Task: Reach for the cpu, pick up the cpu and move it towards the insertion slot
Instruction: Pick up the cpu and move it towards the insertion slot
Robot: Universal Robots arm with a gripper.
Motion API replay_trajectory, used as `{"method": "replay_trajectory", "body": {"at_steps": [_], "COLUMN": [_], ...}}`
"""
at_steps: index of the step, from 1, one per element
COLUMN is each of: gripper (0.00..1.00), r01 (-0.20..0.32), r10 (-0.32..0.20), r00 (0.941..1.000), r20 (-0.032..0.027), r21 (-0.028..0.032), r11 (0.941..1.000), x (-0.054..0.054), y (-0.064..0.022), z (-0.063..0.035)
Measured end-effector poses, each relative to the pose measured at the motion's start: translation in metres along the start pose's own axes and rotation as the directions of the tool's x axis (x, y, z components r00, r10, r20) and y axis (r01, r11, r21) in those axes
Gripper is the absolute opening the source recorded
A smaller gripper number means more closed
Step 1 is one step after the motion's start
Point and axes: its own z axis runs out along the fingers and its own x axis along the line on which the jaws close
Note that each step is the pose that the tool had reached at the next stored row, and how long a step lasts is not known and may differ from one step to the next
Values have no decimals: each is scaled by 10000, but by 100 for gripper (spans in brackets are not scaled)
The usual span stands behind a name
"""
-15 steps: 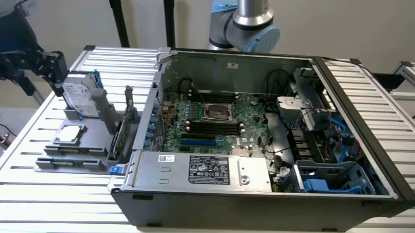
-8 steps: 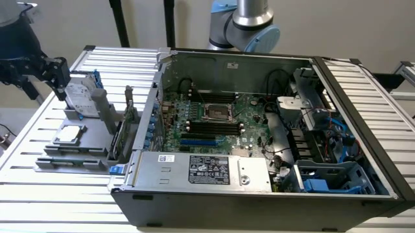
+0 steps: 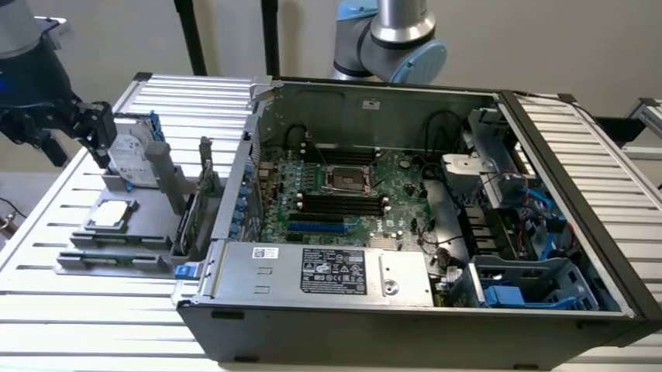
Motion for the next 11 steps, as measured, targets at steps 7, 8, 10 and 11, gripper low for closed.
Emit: {"method": "replay_trajectory", "body": {"at_steps": [7, 8, 10, 11], "gripper": [65, 65, 65, 65], "r01": [-37, -45, -58, -65], "r10": [37, 45, 58, 65], "r00": [10000, 10000, 10000, 10000], "r20": [1, 2, 2, 0], "r21": [0, -1, -1, 0], "r11": [10000, 10000, 10000, 10000], "x": [19, 22, 27, 29], "y": [0, 0, -1, -1], "z": [128, 147, 183, 201]}}
